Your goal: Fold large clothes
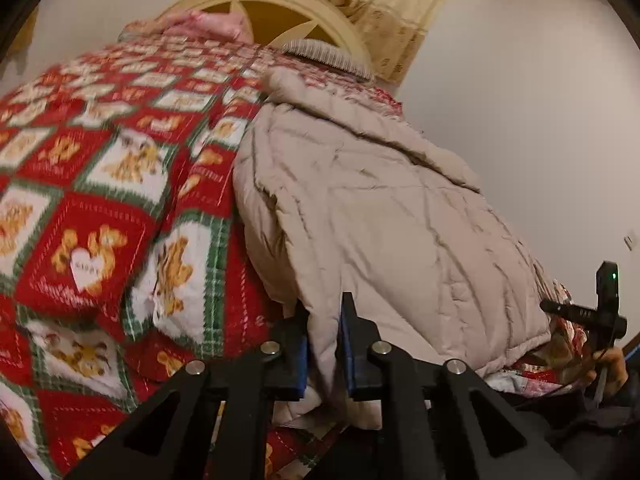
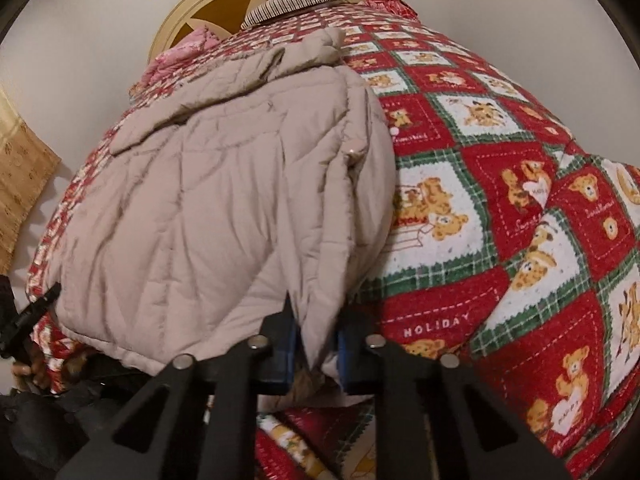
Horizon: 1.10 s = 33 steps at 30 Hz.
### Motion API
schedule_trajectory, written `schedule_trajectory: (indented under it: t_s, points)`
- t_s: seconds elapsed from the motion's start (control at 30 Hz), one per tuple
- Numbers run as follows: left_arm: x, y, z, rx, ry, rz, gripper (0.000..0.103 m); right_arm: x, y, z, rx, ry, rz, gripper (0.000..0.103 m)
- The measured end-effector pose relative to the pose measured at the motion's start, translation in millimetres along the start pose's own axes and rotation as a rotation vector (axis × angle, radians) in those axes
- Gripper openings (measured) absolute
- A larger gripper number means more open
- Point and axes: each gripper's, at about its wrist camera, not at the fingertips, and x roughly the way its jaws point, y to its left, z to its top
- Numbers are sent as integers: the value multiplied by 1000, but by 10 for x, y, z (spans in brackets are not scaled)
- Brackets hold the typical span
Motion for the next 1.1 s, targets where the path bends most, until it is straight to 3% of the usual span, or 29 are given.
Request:
schedule_trajectory:
  t_s: [0.2, 0.5, 0.67, 0.8, 0.9, 1.1]
  points:
    - [-387, -23, 245, -81, -95, -232, 10, -345, -33, 69, 81, -45, 125, 14]
    - [-913, -365, 432, 10, -193, -431, 10, -969, 85, 28, 108, -102, 264, 13]
    - [-894, -360, 606, -50, -196, -428, 10, -1153, 17, 109, 154, -153, 348, 13]
    - [-752, -234, 1008, -162, -173, -403, 10, -1153, -74, 392, 213, -163, 422, 13]
    - [-587, -144, 1367, -216, -171, -377, 10, -1165, -87, 753, 244, -207, 474, 13]
    - [-127, -54, 2061, -240, -163, -265, 10, -862, -51, 1714, 259, -254, 474, 13]
